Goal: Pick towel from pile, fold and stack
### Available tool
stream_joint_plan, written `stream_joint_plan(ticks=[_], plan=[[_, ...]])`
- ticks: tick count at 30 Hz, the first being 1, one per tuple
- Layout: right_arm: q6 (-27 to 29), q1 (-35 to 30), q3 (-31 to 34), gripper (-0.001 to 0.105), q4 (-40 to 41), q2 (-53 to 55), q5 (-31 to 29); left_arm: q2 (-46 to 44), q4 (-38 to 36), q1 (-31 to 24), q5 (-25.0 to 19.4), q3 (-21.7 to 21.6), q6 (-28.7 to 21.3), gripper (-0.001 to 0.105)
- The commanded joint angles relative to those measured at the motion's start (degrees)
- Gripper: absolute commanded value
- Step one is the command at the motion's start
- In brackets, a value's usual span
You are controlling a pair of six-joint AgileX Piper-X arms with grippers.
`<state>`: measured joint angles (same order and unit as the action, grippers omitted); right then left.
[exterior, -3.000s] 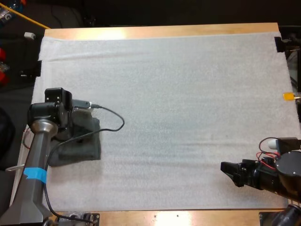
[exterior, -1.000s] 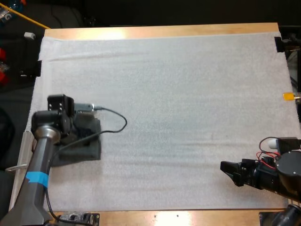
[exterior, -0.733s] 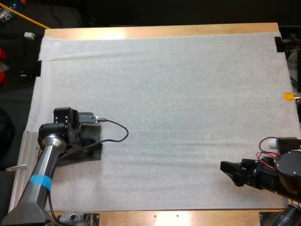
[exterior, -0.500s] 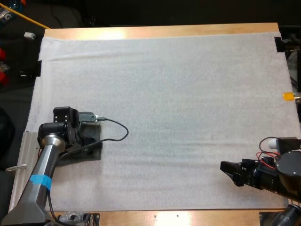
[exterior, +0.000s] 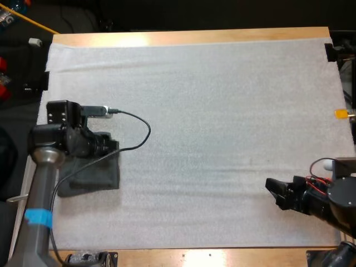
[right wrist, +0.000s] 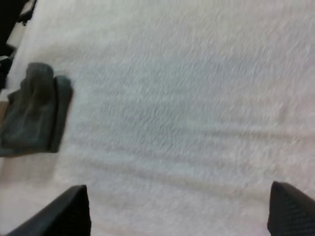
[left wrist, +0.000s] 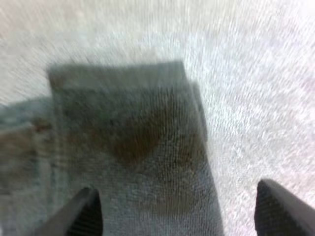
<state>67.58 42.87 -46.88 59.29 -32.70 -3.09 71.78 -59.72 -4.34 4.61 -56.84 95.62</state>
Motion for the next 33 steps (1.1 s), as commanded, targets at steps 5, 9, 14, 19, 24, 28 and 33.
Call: stream_joint_plan(ticks=[5,9,14,19,24,28,33], plan=[[5.2,0.0,-0.3,0.071,-1.2,-4.4,-4.4,-5.5,-1.2,0.0,0.4,-1.2,0.5,0.062],[7.8,0.0,-0.3,0.071,-3.4,-7.4,-4.8,-8.2,-2.7,0.0,0.4,-1.2,0.5,0.062],[11.0,-5.0,-0.3,0.071,-5.2,-11.0,-3.8,-11.6,-4.3,0.0,0.4,-1.2,0.5,0.062],[16.9,-14.2,-0.3,0.071,-5.1,-12.3,0.1,-14.4,-5.3,0.0,0.4,-1.2,0.5,0.062],[21.6,-26.2,-0.3,0.071,-4.9,-12.3,4.2,-17.0,-6.2,0.0,0.4,-1.2,0.5,0.062],[27.5,-35.2,-0.3,0.071,-3.4,-12.3,7.0,-18.7,-6.4,0.0,0.4,-1.2,0.5,0.062],[34.0,-43.9,-0.3,0.071,0.1,-12.3,6.7,-20.4,-6.9,0.0,0.4,-1.2,0.5,0.062]])
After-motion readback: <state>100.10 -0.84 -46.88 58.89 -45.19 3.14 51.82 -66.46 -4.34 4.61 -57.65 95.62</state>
